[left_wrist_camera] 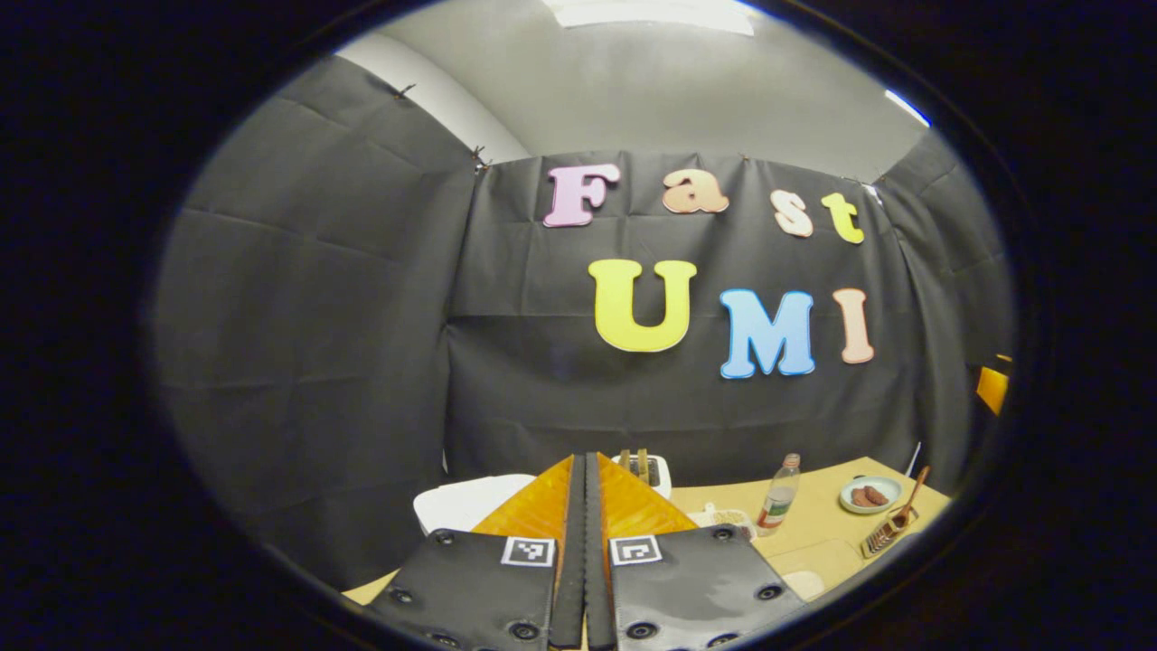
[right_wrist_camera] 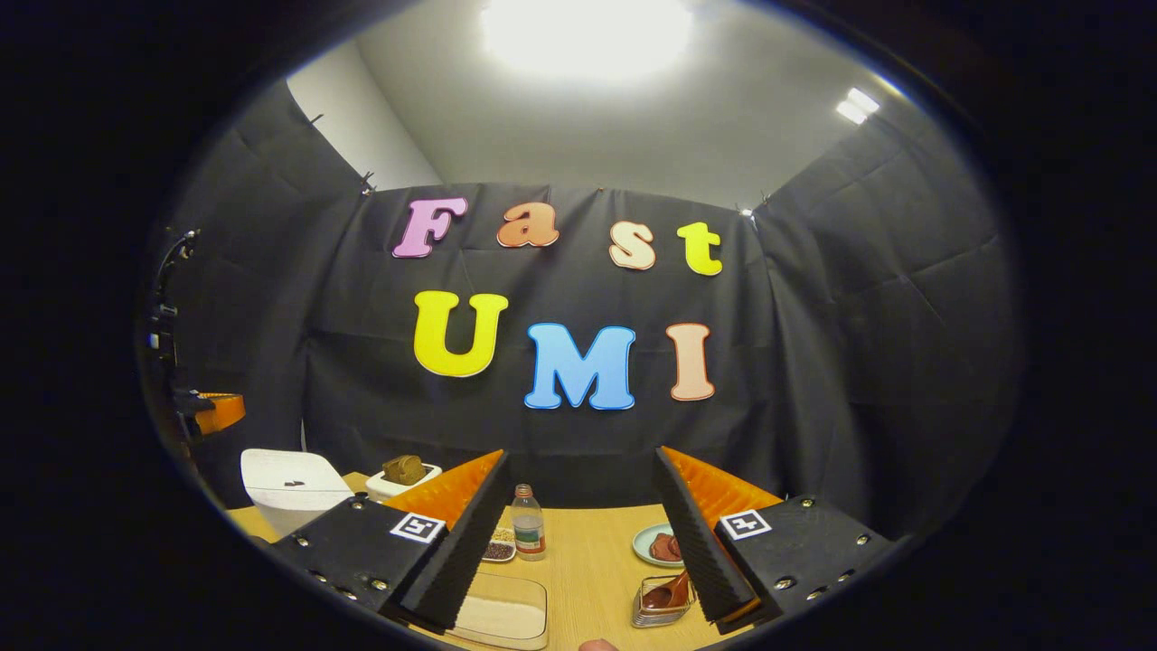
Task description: Close the left gripper, press the button to open the rice cooker; take a wooden spoon from the chopstick holder with the right hand, scoop a spoonful of rice and pour it into the rice cooker, then put the wooden spoon back into the chopstick holder.
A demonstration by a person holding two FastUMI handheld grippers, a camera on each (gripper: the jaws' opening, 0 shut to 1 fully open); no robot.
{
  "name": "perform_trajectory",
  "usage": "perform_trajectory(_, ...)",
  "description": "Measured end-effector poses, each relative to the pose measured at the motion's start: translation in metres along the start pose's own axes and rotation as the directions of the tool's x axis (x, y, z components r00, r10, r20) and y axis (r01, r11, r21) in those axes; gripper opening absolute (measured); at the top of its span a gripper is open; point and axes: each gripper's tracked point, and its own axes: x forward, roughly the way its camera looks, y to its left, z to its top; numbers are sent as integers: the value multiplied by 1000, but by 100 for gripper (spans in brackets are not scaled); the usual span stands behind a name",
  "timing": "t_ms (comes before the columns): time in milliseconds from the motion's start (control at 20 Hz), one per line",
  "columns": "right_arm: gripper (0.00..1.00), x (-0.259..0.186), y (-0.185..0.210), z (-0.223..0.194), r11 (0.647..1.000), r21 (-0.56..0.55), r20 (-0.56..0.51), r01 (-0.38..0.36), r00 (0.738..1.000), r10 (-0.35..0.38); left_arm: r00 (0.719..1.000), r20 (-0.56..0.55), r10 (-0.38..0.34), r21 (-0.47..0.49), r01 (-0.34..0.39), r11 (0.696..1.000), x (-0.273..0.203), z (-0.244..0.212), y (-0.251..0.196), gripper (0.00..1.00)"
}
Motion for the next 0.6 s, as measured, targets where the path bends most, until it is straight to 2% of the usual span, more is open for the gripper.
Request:
perform_trajectory(300, 95, -3, 2, -1, 998, -25, -7, 51, 999, -51, 998, -55, -19, -20, 18, 1000, 41, -34, 18, 8)
perform_trajectory(350, 95, -4, 2, -1, 998, -23, -7, 59, 998, -59, 997, -67, -26, -24, 24, 999, 47, -41, 18, 11)
perform_trajectory(600, 95, -6, -1, -5, 994, -34, -20, 103, 994, -104, 992, -123, -34, -25, 31, 999, 71, -80, 24, 8)
